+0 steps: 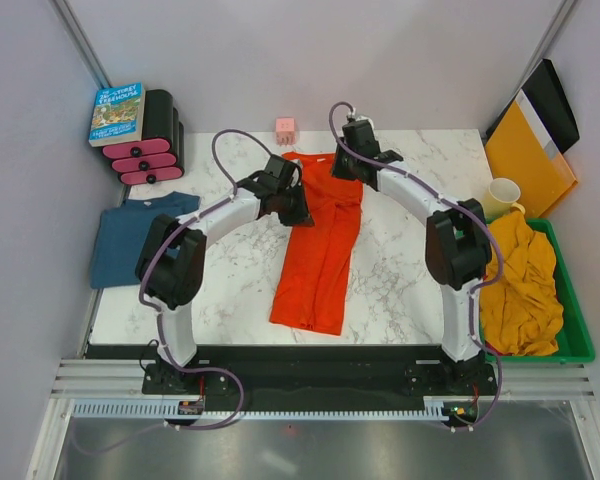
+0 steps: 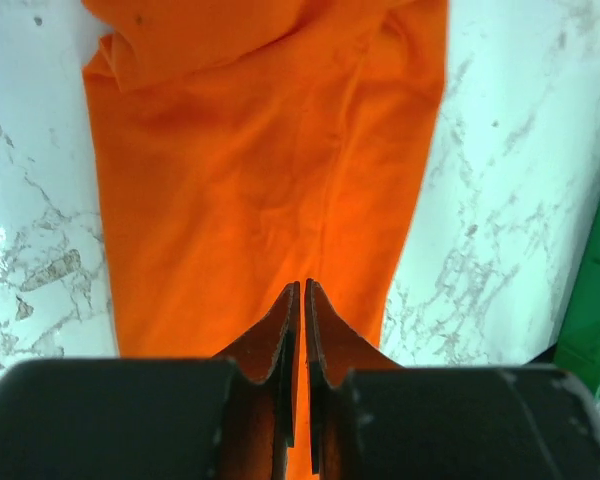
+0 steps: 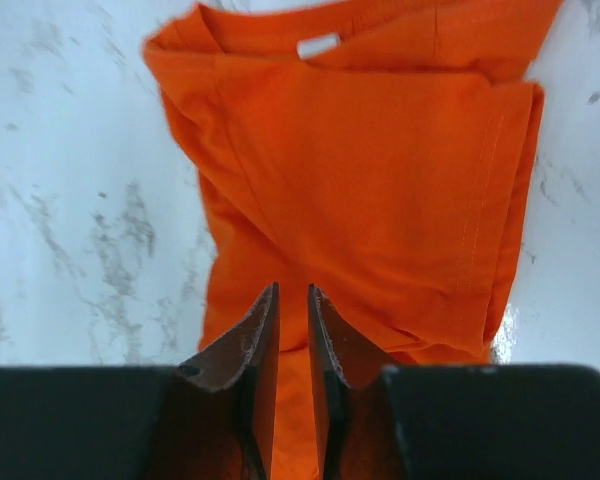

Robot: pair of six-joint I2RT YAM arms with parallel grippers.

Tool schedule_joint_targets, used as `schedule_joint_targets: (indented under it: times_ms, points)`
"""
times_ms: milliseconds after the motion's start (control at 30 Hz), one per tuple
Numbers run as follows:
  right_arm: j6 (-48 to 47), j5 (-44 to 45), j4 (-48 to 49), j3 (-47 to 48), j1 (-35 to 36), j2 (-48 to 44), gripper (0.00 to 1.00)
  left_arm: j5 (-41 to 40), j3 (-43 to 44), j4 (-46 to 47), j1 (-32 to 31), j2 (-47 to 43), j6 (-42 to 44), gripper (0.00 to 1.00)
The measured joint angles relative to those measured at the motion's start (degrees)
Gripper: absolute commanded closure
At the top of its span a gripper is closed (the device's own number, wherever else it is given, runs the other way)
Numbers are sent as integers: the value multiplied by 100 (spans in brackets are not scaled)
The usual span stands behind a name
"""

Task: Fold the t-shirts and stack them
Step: Grab the bottom of the folded rectangular tshirt with both arms

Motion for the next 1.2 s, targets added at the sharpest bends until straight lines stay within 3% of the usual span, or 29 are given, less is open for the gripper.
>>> schedule_joint_targets:
  times_ms: [267, 467, 867, 1000, 1100, 1200]
  points:
    - [20, -238, -531, 142, -28, 1215, 76, -2, 127, -264, 46, 699, 4, 90]
    - [107, -334, -577, 776, -44, 1519, 74, 39, 55, -299, 46, 767, 2, 90]
    - [367, -573, -1115, 2487, -33, 2662, 71, 275, -1681, 520, -15, -79, -227, 91]
    - [393, -678, -1296, 2918, -28, 2892, 71, 278, -1836, 645, -15, -179, -260, 90]
    - [396, -697, -1185, 2793, -28, 2826, 60, 208, -1834, 636, -15, -208, -245, 84]
    - [393, -579, -592, 1862, -13, 2315, 49, 57, -1834, 444, -26, -350, -164, 79]
